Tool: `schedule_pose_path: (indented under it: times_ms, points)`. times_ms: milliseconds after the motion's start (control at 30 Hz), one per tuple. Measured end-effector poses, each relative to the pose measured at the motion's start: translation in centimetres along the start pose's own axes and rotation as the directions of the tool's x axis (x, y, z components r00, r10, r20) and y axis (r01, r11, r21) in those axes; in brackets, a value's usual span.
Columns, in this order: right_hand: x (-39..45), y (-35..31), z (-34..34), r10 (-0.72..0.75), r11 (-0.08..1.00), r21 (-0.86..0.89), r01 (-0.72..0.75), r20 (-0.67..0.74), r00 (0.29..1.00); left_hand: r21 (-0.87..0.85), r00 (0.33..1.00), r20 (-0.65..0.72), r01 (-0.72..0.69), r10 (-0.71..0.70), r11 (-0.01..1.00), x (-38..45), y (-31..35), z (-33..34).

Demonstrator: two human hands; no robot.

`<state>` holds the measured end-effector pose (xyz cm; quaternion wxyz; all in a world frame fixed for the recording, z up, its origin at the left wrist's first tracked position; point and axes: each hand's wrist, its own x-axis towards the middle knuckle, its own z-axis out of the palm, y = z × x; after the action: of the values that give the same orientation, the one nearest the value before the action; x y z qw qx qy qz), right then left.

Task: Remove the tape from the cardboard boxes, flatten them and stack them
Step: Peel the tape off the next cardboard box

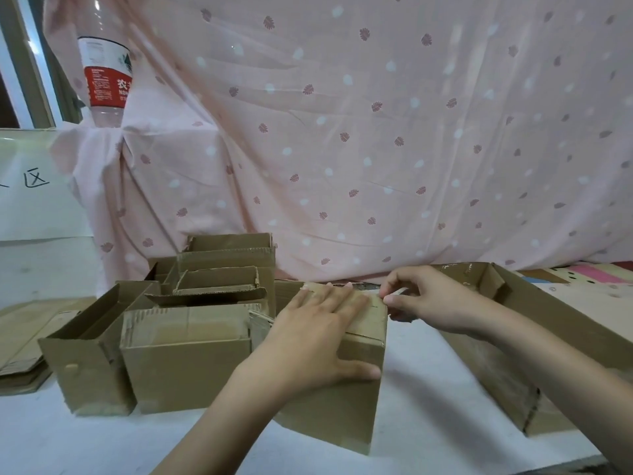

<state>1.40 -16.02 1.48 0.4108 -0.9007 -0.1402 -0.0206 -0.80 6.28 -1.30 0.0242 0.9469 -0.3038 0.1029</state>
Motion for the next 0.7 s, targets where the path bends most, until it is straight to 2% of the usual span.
schedule_pose_path:
  times_ms: [433,533,700]
  points:
    - [0.8,-0.8,-0.6,0.081,0.991,-0.121,-0.059,0.183,0.980,0.033,1.000,0.015,-0.004,0.003,0.999,0.3,0.1,-0.1]
    - [0.6,-0.9,-0.6,0.036,0.996,-0.084,-0.025,0.128,0.991,0.029,1.000,0.011,-0.006,0.006,1.000,0.3,0.1,-0.1]
    - [0.2,0.0,-1.1,-0.173,0.915,-0.367,0.166,0.014,0.985,0.027,1.000,-0.002,-0.018,0.018,0.999,0.2,0.0,0.2]
